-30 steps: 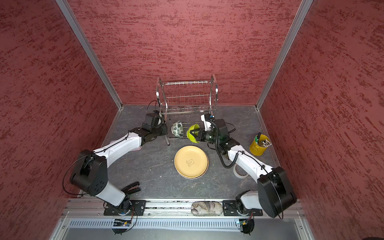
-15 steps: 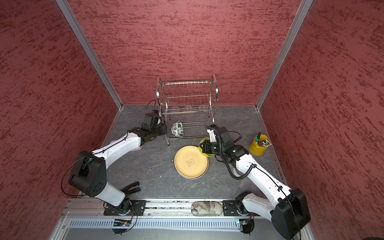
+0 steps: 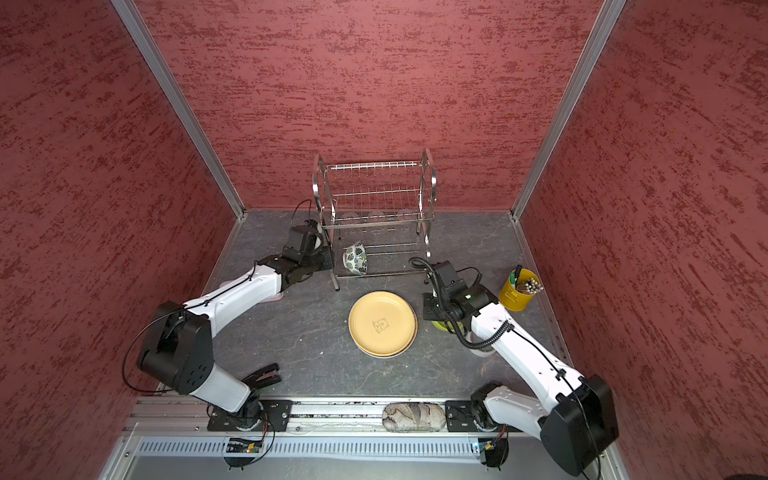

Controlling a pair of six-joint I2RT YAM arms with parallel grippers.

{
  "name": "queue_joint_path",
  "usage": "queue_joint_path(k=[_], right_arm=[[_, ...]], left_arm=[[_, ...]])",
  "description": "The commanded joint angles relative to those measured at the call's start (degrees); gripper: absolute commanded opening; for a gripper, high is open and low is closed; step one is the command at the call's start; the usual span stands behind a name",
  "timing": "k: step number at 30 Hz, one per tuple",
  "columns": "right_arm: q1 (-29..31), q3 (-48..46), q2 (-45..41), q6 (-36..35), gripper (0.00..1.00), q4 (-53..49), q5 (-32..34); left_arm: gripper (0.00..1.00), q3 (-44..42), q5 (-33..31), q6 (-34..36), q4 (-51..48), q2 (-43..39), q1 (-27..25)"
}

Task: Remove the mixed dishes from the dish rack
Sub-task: 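Lower the lime-green bowl onto the table beside the plate stack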

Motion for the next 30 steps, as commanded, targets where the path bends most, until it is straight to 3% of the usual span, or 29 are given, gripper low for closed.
queue_joint_path(k=[1,30], right_arm=[[0.2,1.6,2.2,-1.4,0.0,-2.5,4.1],[0.2,8.8,20.5,-7.7,0.0,2.0,6.8]], left_arm=[[0.2,0.3,1.3,0.9,4.1,-2.3,-0.2],[0.2,0.1,0.6,0.8,3.9,-1.3,0.1]])
